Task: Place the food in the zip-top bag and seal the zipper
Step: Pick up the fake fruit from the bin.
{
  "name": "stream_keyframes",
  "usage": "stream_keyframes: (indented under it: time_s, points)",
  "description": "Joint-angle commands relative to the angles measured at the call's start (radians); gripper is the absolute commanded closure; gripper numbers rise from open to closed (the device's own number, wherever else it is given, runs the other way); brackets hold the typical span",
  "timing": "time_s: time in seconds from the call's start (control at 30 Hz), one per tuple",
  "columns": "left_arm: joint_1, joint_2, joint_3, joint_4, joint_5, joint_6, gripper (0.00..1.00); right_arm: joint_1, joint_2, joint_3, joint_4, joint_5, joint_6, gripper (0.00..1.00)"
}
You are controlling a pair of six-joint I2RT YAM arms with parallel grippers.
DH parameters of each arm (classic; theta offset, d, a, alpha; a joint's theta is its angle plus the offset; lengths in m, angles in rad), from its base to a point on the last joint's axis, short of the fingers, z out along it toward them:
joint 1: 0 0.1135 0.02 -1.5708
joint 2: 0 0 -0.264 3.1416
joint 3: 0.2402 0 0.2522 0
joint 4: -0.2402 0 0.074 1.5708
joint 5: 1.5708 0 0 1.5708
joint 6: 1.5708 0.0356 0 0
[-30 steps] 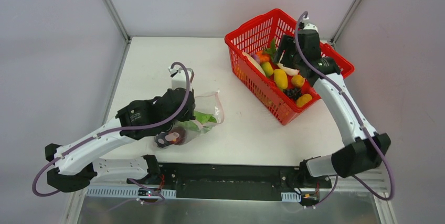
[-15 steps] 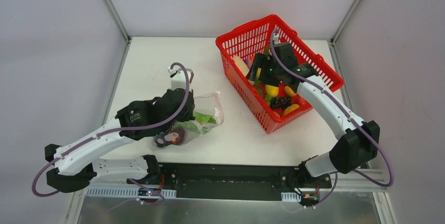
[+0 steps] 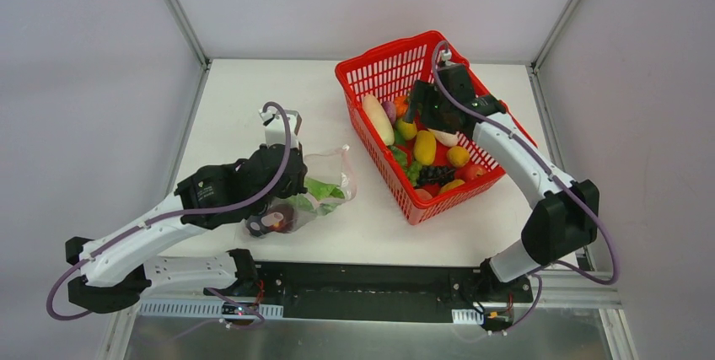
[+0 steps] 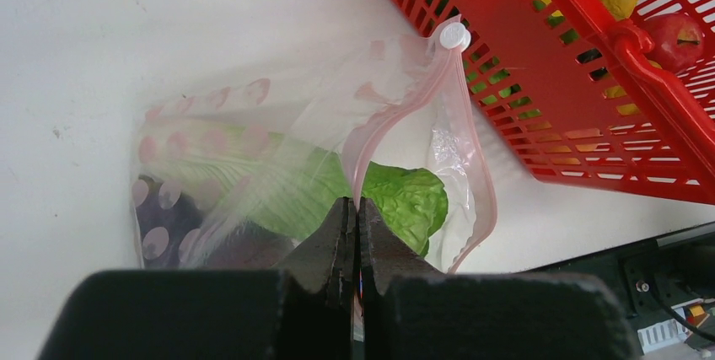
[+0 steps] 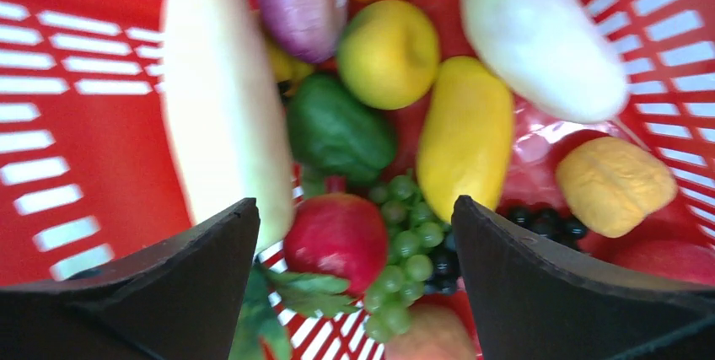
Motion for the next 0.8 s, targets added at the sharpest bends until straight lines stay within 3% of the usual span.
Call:
stream_keyframes:
  time_s: [0.0,0.23,0.77]
  points:
    - [0.013,-0.023,-0.003,-0.014,-0.04,-0.015,1.0,-0.064,0.024,-0.057,0.036,0.02,0.009,0.13]
    - [0.013,-0.024,-0.009,-0.016,-0.034,-0.021,1.0,-0.12,0.139,-0.056,0.037,0.117,0.079,0.16]
    - [0.013,-0.01,0.009,-0.023,-0.03,-0.018,1.0,-0.145,0.342,-0.097,0.125,0.111,0.15,0.26]
